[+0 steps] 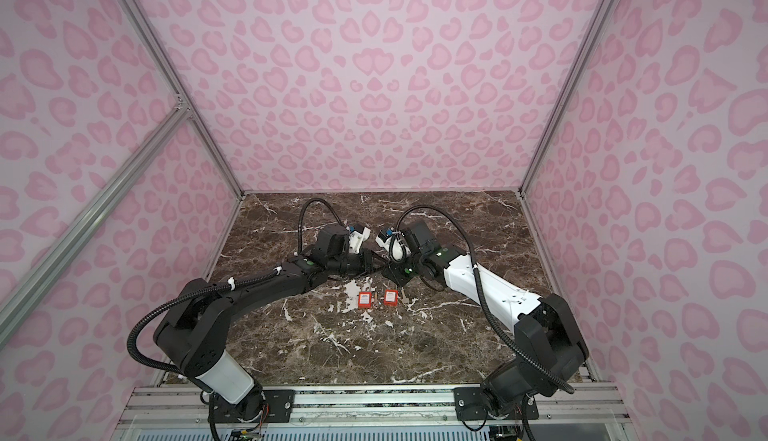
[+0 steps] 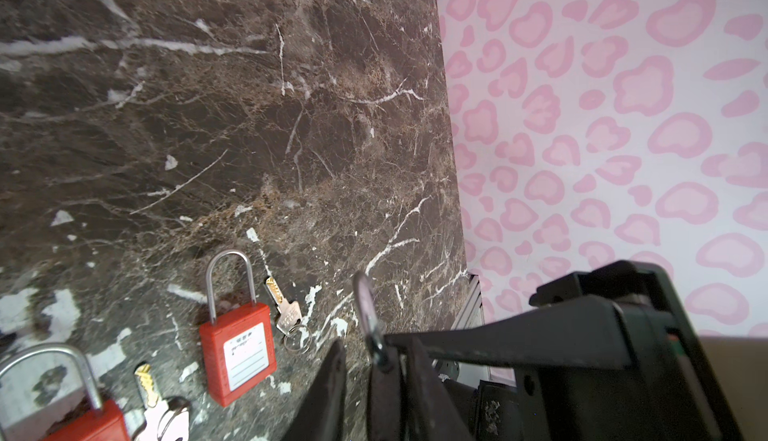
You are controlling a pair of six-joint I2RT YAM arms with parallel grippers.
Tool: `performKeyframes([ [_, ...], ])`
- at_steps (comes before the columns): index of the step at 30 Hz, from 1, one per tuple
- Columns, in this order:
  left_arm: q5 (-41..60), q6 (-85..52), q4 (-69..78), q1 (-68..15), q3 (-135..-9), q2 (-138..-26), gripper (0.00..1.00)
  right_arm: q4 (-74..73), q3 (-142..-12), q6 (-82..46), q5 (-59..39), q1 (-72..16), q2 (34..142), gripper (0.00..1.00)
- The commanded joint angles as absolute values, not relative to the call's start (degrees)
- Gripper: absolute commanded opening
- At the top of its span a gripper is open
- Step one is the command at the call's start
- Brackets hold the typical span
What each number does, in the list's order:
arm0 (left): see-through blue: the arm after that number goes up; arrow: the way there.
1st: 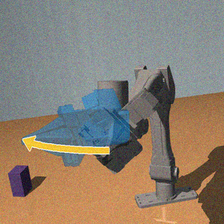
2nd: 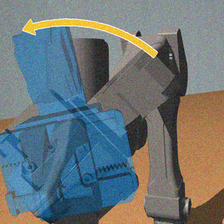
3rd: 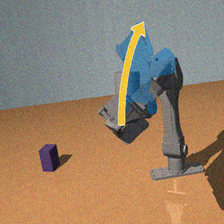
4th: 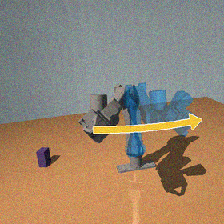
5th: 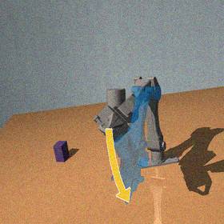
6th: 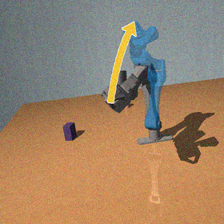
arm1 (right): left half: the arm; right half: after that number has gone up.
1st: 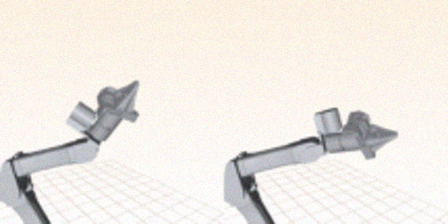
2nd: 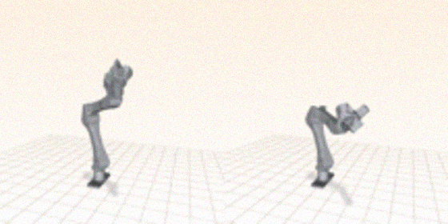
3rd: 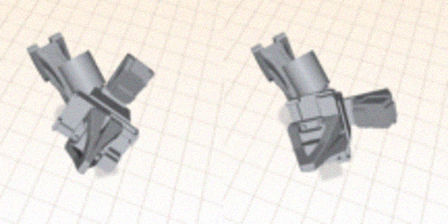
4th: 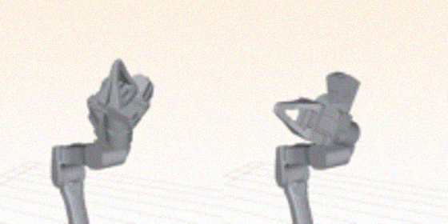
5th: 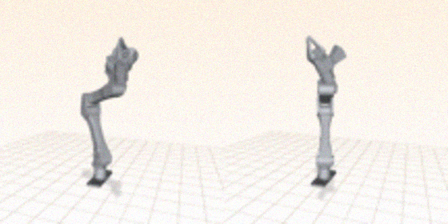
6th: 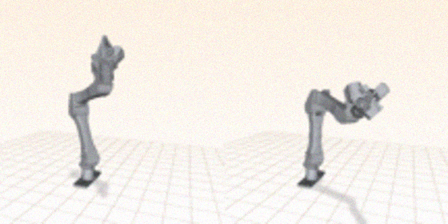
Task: Lock with the key
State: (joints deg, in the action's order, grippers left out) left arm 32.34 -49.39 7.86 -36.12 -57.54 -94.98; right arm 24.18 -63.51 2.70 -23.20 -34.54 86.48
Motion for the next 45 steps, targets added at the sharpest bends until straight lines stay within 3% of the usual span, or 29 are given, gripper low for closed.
performKeyframes([
  [1, 33.23, -48.85, 8.13, -36.30, -57.39, -95.24, 0.20, 22.41, -63.86, 4.62, -23.64, -34.63, 86.13, 0.20],
  [4, 33.28, -48.83, 8.24, -36.30, -57.54, -95.12, 0.13, 22.60, -63.72, 5.39, -23.78, -34.70, 86.08, 0.20],
  [14, 33.51, -49.22, 8.58, -36.29, -58.45, -94.66, 0.04, 22.52, -63.52, 5.19, -24.02, -34.78, 86.52, 0.22],
  [24, 33.67, -50.03, 9.49, -35.65, -59.46, -94.26, 0.04, 24.55, -62.73, 5.67, -23.05, -34.55, 85.99, 0.51],
  [32, 34.86, -49.58, 9.68, -33.25, -60.03, -92.40, 0.04, 24.83, -61.34, 3.82, -25.58, -30.83, 81.25, 0.61],
  [39, 29.61, -48.53, 19.80, -31.99, -56.27, -86.34, 0.04, 9.36, -55.69, -11.00, -36.15, -23.31, 71.73, 0.63],
  [45, 24.04, -49.52, 33.14, -31.75, -50.72, -79.64, 0.04, -10.26, -50.17, -28.45, -34.73, -22.59, 67.90, 0.62],
])
